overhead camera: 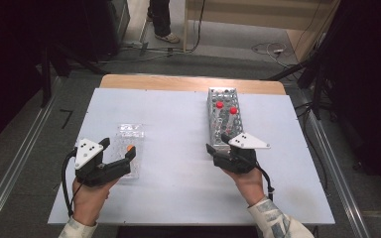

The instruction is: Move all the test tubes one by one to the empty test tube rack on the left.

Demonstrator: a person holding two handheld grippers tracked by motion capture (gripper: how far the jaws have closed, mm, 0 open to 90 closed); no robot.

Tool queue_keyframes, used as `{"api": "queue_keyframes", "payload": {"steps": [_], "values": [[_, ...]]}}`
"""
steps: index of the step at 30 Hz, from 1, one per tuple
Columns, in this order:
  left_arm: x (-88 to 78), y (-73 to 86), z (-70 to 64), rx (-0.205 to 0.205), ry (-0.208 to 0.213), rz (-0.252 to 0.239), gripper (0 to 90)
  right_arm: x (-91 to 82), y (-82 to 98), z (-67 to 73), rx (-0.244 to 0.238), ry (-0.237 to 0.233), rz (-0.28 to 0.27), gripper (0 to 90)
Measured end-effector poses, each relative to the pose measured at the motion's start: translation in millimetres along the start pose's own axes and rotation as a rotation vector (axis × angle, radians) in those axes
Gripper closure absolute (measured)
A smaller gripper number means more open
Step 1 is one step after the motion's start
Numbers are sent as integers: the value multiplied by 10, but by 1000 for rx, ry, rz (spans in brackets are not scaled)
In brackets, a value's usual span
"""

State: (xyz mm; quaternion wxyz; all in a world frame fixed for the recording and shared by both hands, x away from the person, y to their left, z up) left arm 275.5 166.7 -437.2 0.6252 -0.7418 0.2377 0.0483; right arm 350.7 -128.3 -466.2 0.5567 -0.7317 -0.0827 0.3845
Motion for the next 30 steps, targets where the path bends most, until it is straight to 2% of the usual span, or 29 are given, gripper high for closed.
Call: {"api": "queue_keyframes", "payload": {"steps": [4, 8, 12, 21, 24, 30], "values": [[8, 7, -17, 6, 5, 5, 155, 140, 28, -214, 67, 54, 9, 437], [16, 14, -22, 7, 9, 8, 155, 302, 39, -355, 85, 105, 15, 483], [24, 25, -7, 4, 6, 14, 156, 409, 51, -442, 91, 125, 24, 525], [28, 29, -22, 7, 4, 13, 157, 576, 16, -441, 73, 132, 33, 577], [27, 31, -23, 7, 3, 14, 158, 622, 23, -442, 79, 140, 52, 588], [29, 36, -14, 3, 1, 14, 159, 664, 15, -459, 78, 158, 59, 642]]}}
Point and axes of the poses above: each handheld gripper's, and its own axes: x roughly forward along the jaws, y roughly out of its underside, z roughly to its left, the point moved 8 cm from there along x, roughly forward along the jaws, and after that the axes turned 6 degrees about -x, right-handed, at the moved point
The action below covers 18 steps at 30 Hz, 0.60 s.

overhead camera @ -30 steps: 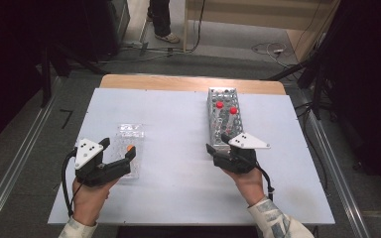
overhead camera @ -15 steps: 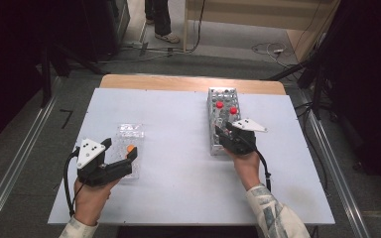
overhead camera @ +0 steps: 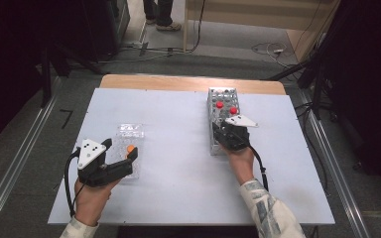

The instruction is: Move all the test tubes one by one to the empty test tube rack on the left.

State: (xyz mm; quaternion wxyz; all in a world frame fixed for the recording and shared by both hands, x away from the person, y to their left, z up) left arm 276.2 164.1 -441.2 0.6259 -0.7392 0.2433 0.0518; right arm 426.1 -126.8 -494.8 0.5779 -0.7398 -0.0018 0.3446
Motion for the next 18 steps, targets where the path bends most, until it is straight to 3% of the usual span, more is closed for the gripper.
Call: {"api": "queue_keyframes", "payload": {"steps": [11, 18], "values": [[-5, 3, -11, 1, 4, 0, 159, 4, 8, 3, -8, 15, 12, 727], [-11, 2, -8, 4, 4, 1, 159, -168, -164, -31, 2, 9, -52, 729]]}}
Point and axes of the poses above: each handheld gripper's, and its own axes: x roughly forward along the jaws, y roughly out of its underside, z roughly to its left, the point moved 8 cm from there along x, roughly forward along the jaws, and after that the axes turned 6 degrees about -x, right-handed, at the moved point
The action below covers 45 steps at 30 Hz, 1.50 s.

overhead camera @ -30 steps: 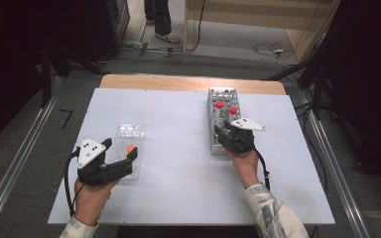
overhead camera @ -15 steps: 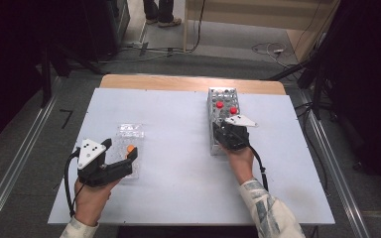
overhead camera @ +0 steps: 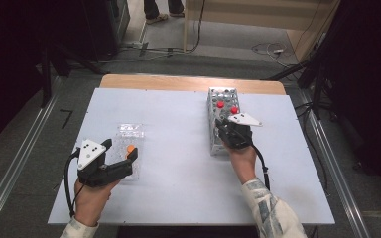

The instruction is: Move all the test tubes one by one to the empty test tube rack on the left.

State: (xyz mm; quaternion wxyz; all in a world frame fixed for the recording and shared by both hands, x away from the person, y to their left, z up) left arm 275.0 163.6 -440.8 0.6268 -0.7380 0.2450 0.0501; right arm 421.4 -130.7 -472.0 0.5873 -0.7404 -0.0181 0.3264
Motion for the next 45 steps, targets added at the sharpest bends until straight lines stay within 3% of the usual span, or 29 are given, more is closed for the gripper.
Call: {"api": "queue_keyframes", "payload": {"steps": [10, 18, 24, 36, 42, 45], "values": [[-15, -15, -38, 1, 10, -10, 159, -380, -337, -40, -7, -11, -114, 729], [-37, -18, -136, 11, 38, -11, 159, -554, -363, 110, -25, -100, -113, 729], [-68, -30, -254, 25, 72, -16, 173, -563, -249, 397, -70, -186, -81, 729], [-1, 47, -531, 77, 128, 11, 194, -530, 36, 1242, -197, -379, -19, 729], [98, 111, -722, 107, 176, 40, 249, -490, 141, 1536, -237, -441, 8, 729], [162, 161, -805, 135, 198, 63, 329, -483, 183, 1645, -252, -458, 15, 729]]}}
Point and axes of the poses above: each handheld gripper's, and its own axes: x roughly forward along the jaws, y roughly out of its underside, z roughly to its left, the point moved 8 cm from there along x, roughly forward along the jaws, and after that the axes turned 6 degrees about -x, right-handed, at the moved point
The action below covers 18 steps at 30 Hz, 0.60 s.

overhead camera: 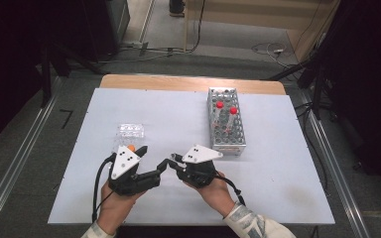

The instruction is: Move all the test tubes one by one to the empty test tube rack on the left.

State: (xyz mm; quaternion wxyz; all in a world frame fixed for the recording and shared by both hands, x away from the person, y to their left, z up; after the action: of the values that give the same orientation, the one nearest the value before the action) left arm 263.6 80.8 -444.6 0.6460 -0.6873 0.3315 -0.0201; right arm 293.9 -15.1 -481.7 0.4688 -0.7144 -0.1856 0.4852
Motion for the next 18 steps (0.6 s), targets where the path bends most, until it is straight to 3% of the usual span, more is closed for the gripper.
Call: {"api": "queue_keyframes", "payload": {"steps": [3, 10, 18], "values": [[70, 24, -55, -3, 37, 13, 450, 26, -7, 62, -7, -10, 0, 729], [142, 51, -84, 12, 55, 32, 634, 39, -18, 118, -19, -17, -4, 729], [141, 63, -89, 22, 62, 37, 751, 35, -25, 126, -32, -4, -11, 729]]}}
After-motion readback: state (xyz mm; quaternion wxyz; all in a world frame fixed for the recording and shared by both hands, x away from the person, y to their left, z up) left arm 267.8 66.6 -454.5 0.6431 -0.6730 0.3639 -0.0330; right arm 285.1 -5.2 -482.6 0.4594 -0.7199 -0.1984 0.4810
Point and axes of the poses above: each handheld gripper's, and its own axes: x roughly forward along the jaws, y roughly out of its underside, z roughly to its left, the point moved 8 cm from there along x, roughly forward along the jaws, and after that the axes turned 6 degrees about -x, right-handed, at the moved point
